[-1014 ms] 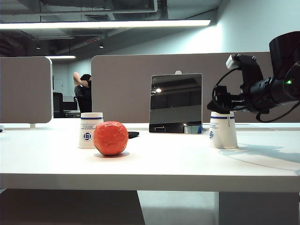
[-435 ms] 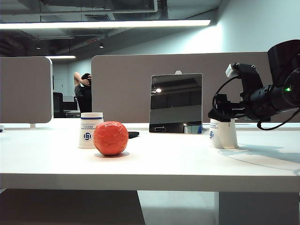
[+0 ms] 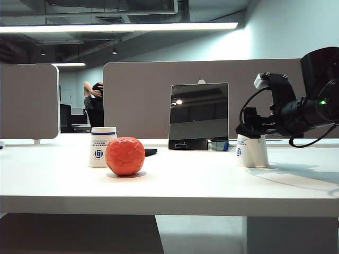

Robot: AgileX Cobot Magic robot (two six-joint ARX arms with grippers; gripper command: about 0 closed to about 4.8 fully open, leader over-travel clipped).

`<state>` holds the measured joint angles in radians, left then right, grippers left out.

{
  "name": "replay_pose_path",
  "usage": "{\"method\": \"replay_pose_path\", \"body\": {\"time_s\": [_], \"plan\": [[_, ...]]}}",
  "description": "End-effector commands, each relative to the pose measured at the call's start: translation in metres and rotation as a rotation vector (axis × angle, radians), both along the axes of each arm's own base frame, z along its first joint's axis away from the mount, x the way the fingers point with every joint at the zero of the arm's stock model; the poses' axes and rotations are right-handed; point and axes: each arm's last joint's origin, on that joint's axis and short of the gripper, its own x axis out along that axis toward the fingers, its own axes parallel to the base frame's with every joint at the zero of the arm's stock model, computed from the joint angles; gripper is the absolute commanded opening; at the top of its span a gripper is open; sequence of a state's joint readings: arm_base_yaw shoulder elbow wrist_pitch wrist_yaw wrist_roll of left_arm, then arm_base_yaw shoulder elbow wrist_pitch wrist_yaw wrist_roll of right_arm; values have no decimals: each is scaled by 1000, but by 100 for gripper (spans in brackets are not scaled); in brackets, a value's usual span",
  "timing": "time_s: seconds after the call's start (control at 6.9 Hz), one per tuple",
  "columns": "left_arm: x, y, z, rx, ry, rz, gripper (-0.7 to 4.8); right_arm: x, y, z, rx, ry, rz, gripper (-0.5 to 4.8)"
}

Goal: Carefully pick up the cup on the right and stack it on top of the cup on the left.

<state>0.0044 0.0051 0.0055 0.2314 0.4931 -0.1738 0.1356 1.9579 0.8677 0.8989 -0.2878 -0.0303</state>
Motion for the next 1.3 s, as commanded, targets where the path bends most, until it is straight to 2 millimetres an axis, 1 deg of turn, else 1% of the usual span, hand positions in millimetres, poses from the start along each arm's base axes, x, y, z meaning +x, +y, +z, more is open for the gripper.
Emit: {"method": "replay_pose_path", "body": {"time_s": [0.14,0.43,0.72,1.01,1.16,1.3], "plan": [[0,0,2,0,-13,3,-5,6,-1,2,-4,-4,-44,386],[0,0,2,-1,-13,3,-5,6,-1,2,-4,-4,-44,385],[0,0,2,-3,-14,2,-5,6,-1,2,-4,-4,-43,331],[0,0,2,-3,-14,2,-5,6,-1,2,-3,-4,-39,322],[0,0,2,-3,-14,2,-5,6,0,2,-3,-4,-39,281],[0,0,2,-3,-14,2,-5,6,0,2,-3,-4,-38,281]]}}
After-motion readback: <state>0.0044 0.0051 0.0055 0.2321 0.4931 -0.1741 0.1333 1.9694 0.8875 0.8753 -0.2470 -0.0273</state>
